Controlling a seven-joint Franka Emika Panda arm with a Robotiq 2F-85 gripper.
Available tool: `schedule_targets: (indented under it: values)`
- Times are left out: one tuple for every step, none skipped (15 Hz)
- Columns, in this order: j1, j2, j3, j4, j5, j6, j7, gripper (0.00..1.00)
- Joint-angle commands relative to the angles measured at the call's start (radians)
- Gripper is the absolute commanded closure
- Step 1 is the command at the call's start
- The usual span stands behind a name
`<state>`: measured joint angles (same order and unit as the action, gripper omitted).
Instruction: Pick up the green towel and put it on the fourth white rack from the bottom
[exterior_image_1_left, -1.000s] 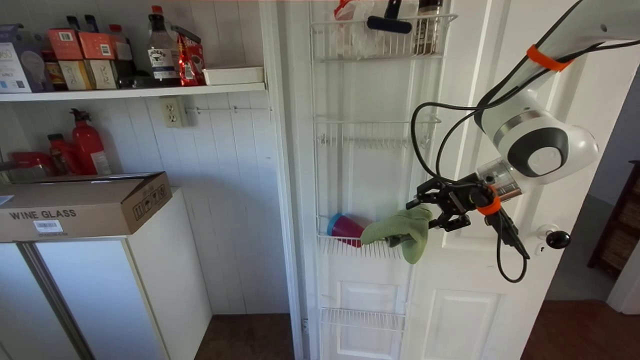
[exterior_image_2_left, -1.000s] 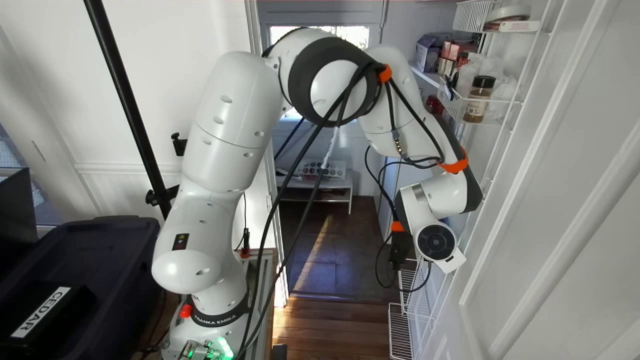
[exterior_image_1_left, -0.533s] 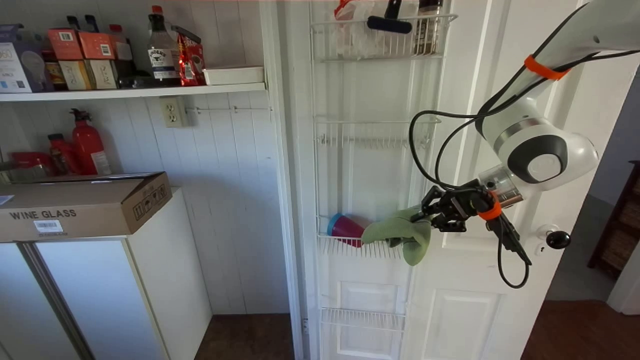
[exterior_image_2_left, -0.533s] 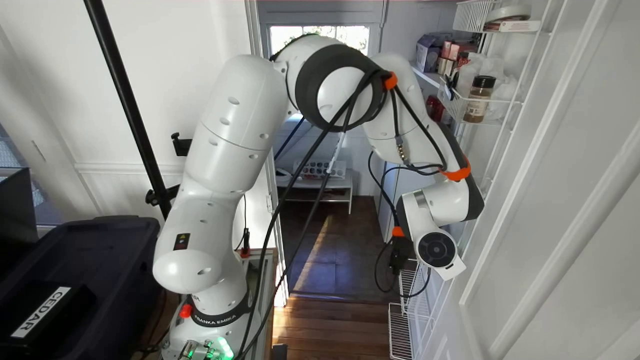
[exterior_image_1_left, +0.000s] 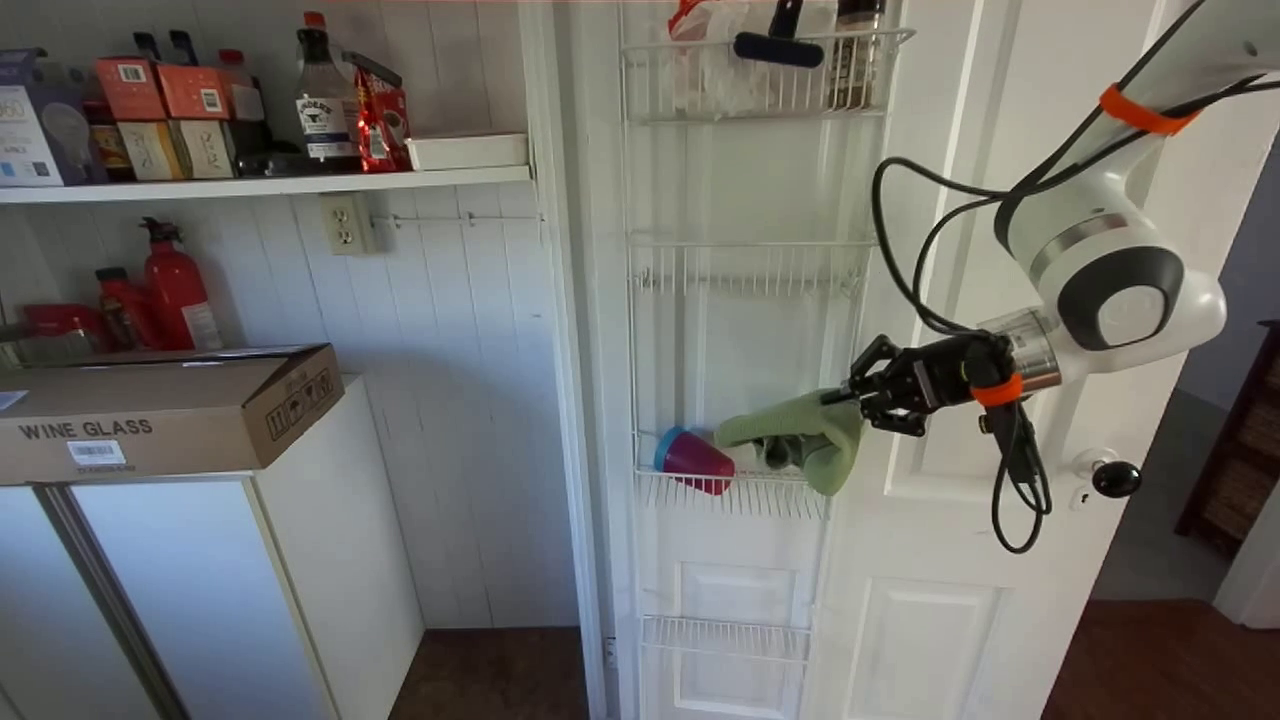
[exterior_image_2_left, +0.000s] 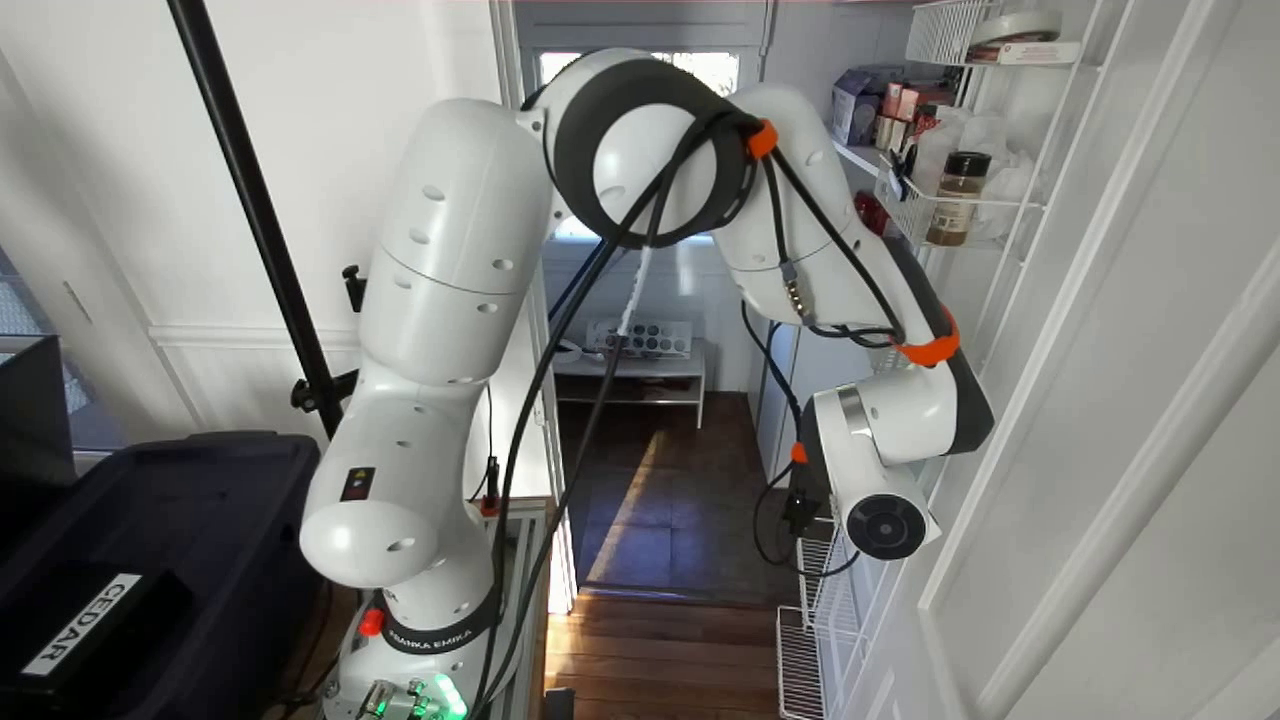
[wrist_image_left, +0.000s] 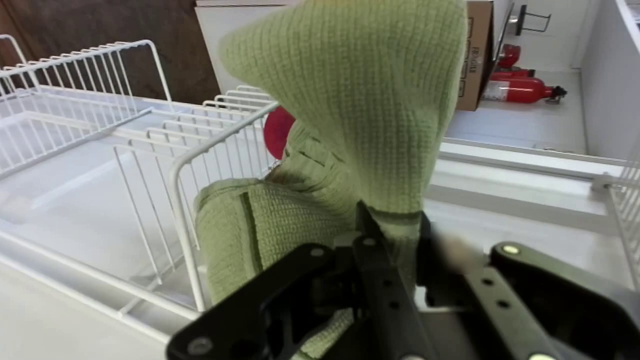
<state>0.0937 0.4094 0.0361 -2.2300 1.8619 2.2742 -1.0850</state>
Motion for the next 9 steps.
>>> schedule_targets:
  values:
    - [-0.015, -0.125, -0.025, -0.106, -0.04, -0.066, 0.059, 0.96]
    - [-0.014, -0.155, -0.031, -0.131, -0.062, -0.064, 0.068, 0.96]
    - [-0.016, -0.183, -0.035, -0.152, -0.081, -0.071, 0.076, 0.96]
    - [-0.014, -0.218, -0.037, -0.176, -0.118, -0.067, 0.095, 0.96]
    - [-0.013, -0.251, -0.038, -0.198, -0.16, -0.06, 0.121, 0.96]
    - [-0.013, -0.284, -0.038, -0.22, -0.215, -0.06, 0.16, 0.96]
    - [-0.014, -0.317, -0.037, -0.24, -0.272, -0.057, 0.206, 0.96]
    - [-0.018, -0.35, -0.035, -0.261, -0.338, -0.07, 0.258, 0.96]
    - [-0.02, -0.382, -0.034, -0.28, -0.395, -0.073, 0.308, 0.96]
